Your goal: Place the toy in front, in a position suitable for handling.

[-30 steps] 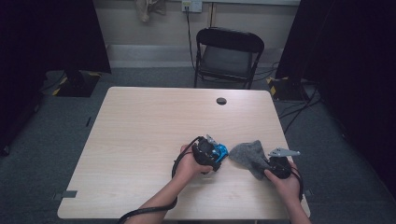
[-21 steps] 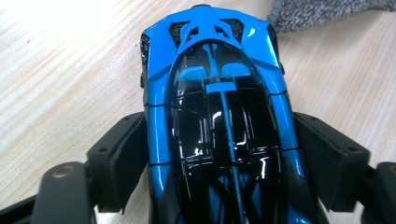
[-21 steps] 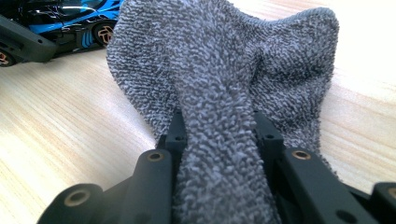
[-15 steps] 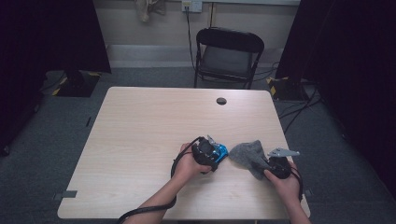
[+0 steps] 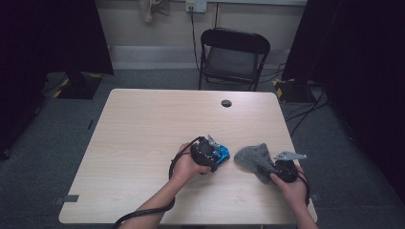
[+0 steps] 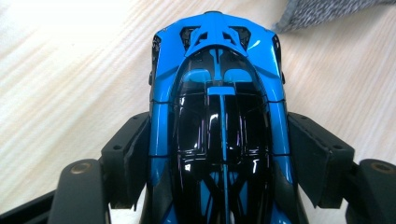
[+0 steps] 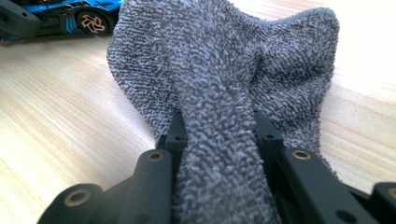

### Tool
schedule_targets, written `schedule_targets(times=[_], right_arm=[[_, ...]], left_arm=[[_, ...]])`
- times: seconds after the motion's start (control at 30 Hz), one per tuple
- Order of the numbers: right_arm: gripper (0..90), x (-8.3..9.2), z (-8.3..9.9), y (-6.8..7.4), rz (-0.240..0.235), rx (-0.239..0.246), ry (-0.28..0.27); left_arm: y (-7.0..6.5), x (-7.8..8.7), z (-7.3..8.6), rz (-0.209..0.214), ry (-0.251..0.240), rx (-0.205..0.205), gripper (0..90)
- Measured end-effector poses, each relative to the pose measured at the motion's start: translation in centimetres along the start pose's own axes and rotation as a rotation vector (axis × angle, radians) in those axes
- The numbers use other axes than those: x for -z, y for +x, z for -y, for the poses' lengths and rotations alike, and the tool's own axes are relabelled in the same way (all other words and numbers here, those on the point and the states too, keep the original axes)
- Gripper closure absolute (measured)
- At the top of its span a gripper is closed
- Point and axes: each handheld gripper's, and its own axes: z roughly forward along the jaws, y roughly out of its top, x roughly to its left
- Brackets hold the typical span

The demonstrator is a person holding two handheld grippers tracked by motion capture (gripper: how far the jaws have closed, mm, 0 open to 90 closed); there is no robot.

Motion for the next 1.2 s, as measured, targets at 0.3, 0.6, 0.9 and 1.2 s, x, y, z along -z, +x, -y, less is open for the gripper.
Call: schedule_targets(times=[0.3, 0.6, 0.9, 1.2], right_arm=[[67.0, 0.0, 0.0, 0.0, -0.001, 0.000, -0.001], [67.0, 0.0, 0.0, 0.0, 0.000, 0.000, -0.002], [67.0, 0.0, 0.1, 0.0, 0.001, -0.003, -0.004], [67.0, 0.0, 0.1, 0.0, -0.001, -0.006, -0.006]], left_arm=[[1.2, 1.3, 0.1, -0.018, -0.025, 0.014, 28.3], [3.5, 2.7, 1.1, -0.051, -0.026, 0.027, 28.3], [5.6, 3.7, 3.0, -0.073, -0.024, 0.039, 28.3], [6.8, 4.1, 5.1, -0.054, -0.017, 0.027, 28.3]])
